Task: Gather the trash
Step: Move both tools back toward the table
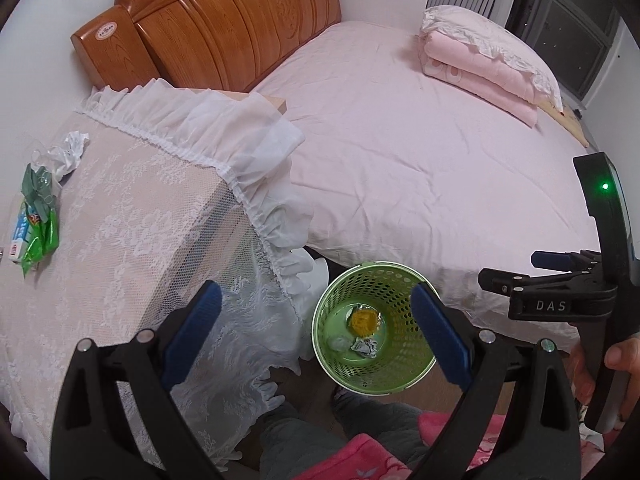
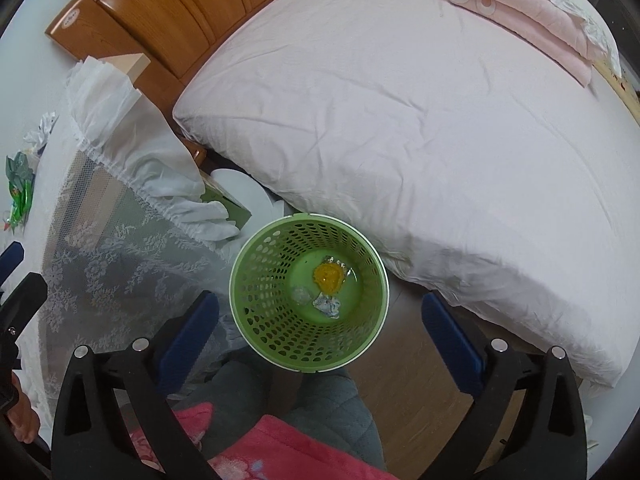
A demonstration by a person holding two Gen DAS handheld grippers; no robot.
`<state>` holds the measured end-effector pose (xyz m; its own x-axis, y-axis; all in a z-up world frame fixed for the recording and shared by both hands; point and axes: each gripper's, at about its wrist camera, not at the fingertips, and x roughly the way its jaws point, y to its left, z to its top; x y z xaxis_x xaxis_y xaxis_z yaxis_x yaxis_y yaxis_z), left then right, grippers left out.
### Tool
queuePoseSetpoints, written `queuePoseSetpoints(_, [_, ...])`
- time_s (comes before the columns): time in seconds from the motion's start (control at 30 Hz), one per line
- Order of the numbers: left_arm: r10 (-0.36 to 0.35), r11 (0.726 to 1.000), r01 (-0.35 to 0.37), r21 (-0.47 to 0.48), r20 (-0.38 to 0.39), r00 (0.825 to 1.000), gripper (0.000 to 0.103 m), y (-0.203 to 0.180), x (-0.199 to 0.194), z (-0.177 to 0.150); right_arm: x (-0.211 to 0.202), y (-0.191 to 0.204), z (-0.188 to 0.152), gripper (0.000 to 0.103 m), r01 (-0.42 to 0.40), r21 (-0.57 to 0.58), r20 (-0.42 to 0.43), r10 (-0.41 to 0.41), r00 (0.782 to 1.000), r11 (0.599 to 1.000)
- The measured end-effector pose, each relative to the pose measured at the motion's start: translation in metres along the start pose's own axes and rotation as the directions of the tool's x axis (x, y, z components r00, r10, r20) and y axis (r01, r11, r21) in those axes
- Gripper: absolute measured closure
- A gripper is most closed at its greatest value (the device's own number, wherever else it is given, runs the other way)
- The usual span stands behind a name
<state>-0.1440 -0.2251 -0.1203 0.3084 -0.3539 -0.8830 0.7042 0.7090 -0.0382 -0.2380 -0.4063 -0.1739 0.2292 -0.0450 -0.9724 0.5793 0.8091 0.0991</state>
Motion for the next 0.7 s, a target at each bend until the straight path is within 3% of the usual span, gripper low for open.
queuePoseSetpoints(0.17, [0.016, 1.000, -0.015, -0.025, 0.064, 0.998, 0.012, 0.019, -0.027, 0.004, -0.031, 0.027, 0.013, 0.003, 0.019, -0.080, 0.100, -0.011, 0.995, 0.997])
queuePoseSetpoints(0.37, [0.042, 0.996, -0.031, -0.083, 0.125, 0.991, 0.012, 0.052, -0.058, 0.006, -0.068, 0.071, 0.032, 0.002, -0.029, -0.164, 0.214, 0.065, 0.975, 0.986])
queuePoseSetpoints(0.53, [0.091, 0.981, -0.062, -0.182, 0.155, 0.984, 0.012, 0.092, -0.082, -0.003, -0.081, 0.110, 0.043, 0.002, -0.081, -0.233, 0.245, 0.139, 0.960, 0.969])
queuePoseSetpoints(0.7, [0.163, 0.957, -0.117, -0.266, 0.157, 0.974, 0.012, 0.135, -0.099, -0.018, -0.082, 0.156, 0.049, 0.002, -0.138, -0.296, 0.220, 0.208, 0.953, 0.945])
